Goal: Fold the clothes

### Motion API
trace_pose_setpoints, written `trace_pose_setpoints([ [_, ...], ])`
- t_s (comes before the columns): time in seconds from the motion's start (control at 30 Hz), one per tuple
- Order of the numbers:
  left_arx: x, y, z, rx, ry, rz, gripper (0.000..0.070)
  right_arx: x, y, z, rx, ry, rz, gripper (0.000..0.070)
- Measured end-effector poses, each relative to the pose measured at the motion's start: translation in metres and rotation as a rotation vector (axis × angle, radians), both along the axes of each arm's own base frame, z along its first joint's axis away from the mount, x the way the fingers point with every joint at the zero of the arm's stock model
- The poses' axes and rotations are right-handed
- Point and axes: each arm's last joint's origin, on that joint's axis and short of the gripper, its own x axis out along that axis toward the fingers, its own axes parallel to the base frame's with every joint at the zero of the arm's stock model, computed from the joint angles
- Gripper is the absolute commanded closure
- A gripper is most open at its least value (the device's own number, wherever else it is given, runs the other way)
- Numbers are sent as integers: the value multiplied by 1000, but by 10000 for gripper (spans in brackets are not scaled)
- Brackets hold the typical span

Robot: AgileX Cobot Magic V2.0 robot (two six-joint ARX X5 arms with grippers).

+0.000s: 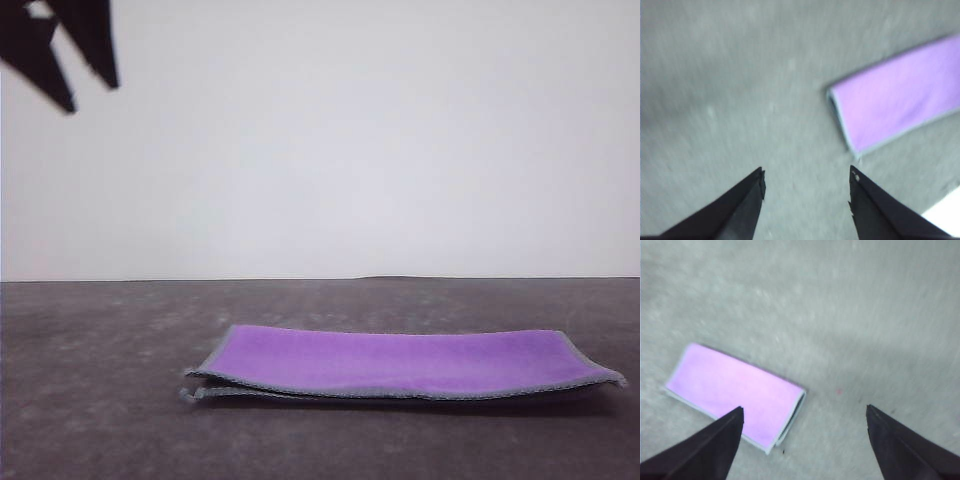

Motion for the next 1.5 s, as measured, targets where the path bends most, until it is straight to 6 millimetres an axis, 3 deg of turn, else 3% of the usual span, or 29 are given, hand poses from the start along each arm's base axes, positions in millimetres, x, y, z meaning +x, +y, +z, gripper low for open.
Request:
trace_pose_setpoints([
  [0.3,-37,10,-28,-13,6,33,378,49,2,-117,238,295,46,209],
  [0.63,-34,9,-24,-36,-61,39,379,89,9,-185,364,616,58,209],
  [0.77,-33,9,-23,-38,-68,39,379,97,15,-197,415,635,102,210],
  [1.5,-32,8,-23,-43,-85,40,379,104,26,-211,403,690,82,223],
])
